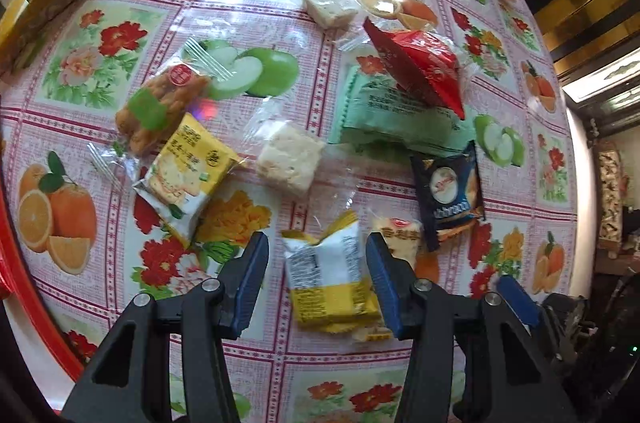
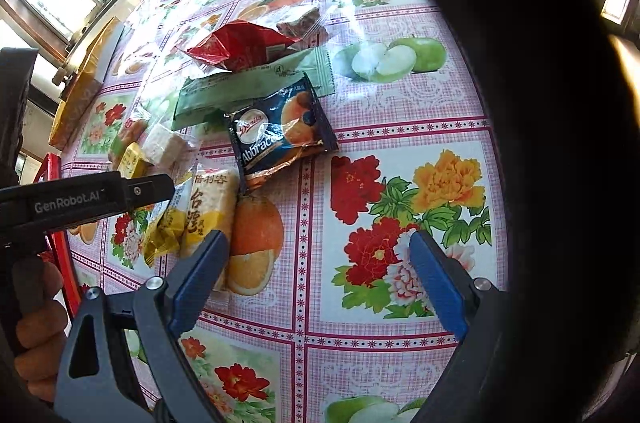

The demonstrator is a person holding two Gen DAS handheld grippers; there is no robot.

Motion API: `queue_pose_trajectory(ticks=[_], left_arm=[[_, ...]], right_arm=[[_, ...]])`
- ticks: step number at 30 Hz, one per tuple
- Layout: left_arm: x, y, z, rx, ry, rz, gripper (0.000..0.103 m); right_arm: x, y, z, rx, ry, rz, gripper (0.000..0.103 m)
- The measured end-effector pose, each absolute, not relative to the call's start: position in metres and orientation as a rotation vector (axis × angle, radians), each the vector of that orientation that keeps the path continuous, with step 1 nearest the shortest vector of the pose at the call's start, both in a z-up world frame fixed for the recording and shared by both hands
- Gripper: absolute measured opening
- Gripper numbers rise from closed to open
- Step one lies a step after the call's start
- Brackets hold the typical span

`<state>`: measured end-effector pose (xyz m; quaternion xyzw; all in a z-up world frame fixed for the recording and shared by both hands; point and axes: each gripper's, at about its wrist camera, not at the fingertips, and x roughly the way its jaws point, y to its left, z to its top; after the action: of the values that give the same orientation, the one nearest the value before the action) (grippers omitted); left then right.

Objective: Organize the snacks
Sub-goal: 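Grasp the yellow-and-white snack packet with the left tool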

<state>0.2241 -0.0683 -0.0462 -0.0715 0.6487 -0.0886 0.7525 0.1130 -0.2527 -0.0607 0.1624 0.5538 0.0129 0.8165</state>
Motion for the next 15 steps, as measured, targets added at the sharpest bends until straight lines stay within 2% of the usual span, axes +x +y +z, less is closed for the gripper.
queue_pose_trajectory(ticks=[10,11,12,13,15], left_arm=[[0.224,-0.079,-0.063,-0.112,1.450,-0.202,0.052],[0.224,-0.076,-0.063,-0.100,1.456,-0.188,0.050],[0.221,-0.072,-0.065,-0.084,1.463,-0.180,0.043],[0.219,-0.071,-0.067,-0.054,1.467,-0.168,0.041],[0.212,-0.066,-0.066,-0.023,1.464,-0.152,0.041]], right_arm=[[0.117,-0.246,-0.057,0.348,1.166,0.053,0.092],[0.117,-0.245,-0.057,0.351,1.163,0.055,0.092],[0.117,-0.244,-0.057,0.355,1.160,0.055,0.092],[0.118,-0.242,-0.057,0.360,1.160,0.057,0.092],[0.119,-0.238,-0.057,0.358,1.159,0.063,0.092]])
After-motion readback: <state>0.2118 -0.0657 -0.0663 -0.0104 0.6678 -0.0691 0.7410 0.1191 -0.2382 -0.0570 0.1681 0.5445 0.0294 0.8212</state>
